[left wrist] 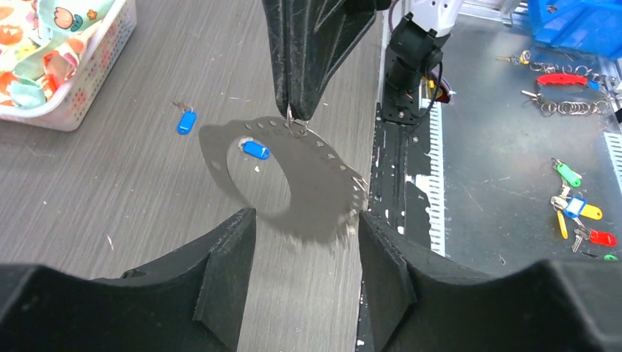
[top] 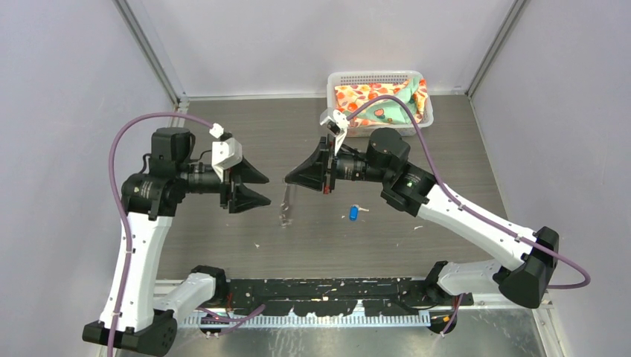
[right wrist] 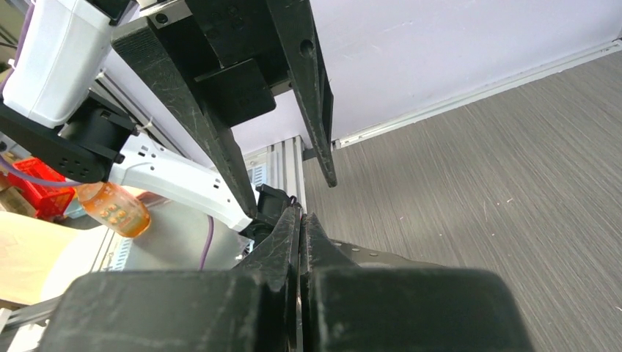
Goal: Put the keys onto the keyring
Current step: Pick up the keyring from the center of the board.
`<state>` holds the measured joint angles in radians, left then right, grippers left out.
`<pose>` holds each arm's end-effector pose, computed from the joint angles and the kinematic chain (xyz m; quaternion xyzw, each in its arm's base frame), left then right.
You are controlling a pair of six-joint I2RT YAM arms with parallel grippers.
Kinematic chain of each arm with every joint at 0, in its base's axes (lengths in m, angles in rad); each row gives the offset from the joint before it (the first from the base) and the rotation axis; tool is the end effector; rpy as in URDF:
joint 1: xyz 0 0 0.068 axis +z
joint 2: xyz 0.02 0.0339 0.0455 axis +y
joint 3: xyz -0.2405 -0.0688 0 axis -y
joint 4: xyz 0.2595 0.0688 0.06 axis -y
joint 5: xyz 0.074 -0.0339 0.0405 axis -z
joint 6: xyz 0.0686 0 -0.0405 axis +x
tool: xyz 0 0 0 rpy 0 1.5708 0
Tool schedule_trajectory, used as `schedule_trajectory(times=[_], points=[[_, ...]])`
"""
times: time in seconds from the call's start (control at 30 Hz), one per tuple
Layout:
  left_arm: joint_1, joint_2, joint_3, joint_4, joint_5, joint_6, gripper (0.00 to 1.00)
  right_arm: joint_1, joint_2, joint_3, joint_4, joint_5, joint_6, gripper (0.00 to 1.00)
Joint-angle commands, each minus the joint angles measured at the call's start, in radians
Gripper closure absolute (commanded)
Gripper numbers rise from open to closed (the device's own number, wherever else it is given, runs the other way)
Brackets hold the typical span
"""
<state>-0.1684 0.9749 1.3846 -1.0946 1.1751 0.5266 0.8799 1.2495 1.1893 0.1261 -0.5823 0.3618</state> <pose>0.1638 -0.0921 0.4074 0.4795 0.6261 -0.4293 0.4402 0.1861 0.2843 0.3946 -0.3703 0.5791 0.5664 0.4547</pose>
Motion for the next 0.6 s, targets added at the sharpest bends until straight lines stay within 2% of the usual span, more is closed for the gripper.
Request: schedule_trajectory(times=[0.0,0.13,0.17,0.33,0.57], points=[[-0.001,-0.005,0.017,-0.033,0.046,0.041,0.47,0.006,-0.042,0.006,0.025,-0.028,0.001,0.99],[-0.002,-0.003,-0.010,0.030,0.064,0.001,0.55,0.015,-0.035,0.011,0.020,-0.034,-0.006,0.99],[-0.002,0.000,-0.019,0.062,0.072,-0.016,0.60,0.019,-0.034,0.013,0.020,-0.034,-0.010,0.99],[-0.002,0.021,-0.056,0.121,0.120,-0.083,0.73,0.040,-0.023,0.027,-0.006,-0.028,-0.051,0.99],[-0.002,0.027,-0.061,0.091,0.142,-0.060,0.74,0.066,-0.009,0.032,-0.012,-0.007,-0.088,0.99]])
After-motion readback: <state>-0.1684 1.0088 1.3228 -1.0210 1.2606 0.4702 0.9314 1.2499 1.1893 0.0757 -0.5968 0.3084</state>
